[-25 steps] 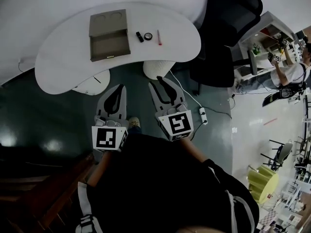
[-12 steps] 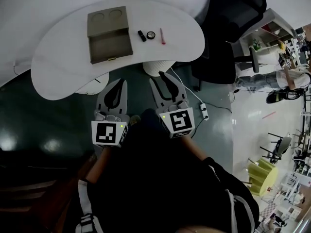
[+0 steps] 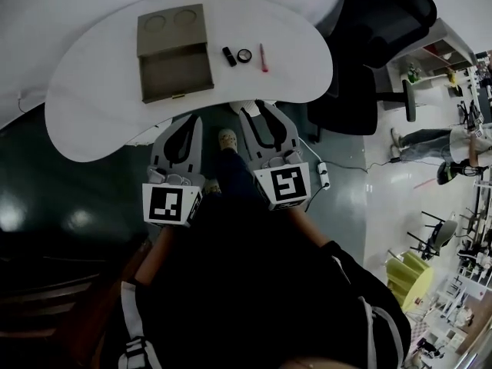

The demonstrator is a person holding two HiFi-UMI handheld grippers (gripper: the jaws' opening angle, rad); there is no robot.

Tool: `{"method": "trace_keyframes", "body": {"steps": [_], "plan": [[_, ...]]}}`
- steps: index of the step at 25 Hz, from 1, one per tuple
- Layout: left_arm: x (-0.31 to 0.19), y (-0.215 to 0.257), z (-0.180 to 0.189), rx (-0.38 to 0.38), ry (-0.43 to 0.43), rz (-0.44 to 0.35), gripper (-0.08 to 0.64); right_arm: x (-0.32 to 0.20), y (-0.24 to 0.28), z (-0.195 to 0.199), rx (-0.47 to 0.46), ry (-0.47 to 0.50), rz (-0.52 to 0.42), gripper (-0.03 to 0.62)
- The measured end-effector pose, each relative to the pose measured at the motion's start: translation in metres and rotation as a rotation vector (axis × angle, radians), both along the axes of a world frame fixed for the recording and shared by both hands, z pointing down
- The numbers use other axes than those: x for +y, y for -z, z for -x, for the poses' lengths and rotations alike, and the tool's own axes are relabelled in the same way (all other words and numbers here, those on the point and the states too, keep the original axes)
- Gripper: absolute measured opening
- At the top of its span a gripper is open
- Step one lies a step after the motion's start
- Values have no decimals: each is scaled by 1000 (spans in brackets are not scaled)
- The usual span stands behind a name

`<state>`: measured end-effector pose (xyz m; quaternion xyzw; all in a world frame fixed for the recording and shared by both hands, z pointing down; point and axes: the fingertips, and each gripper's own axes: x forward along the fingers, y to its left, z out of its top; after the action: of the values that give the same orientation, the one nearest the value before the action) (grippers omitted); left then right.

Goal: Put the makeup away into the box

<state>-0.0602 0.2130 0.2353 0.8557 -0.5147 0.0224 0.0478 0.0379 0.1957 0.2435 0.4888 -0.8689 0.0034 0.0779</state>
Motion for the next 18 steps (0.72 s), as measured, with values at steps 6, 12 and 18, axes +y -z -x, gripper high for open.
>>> {"method": "trace_keyframes", "body": {"steps": [6, 12, 18], "plan": [[-56, -11, 0, 7, 17, 26, 3, -58, -16, -1, 37, 24, 30, 135], [-109, -23, 1, 9, 54, 58, 3, -110, -34, 1, 84, 87, 49, 135], [-147, -32, -3, 23, 89, 74, 3, -148, -55, 3, 83, 135, 102, 135]]}}
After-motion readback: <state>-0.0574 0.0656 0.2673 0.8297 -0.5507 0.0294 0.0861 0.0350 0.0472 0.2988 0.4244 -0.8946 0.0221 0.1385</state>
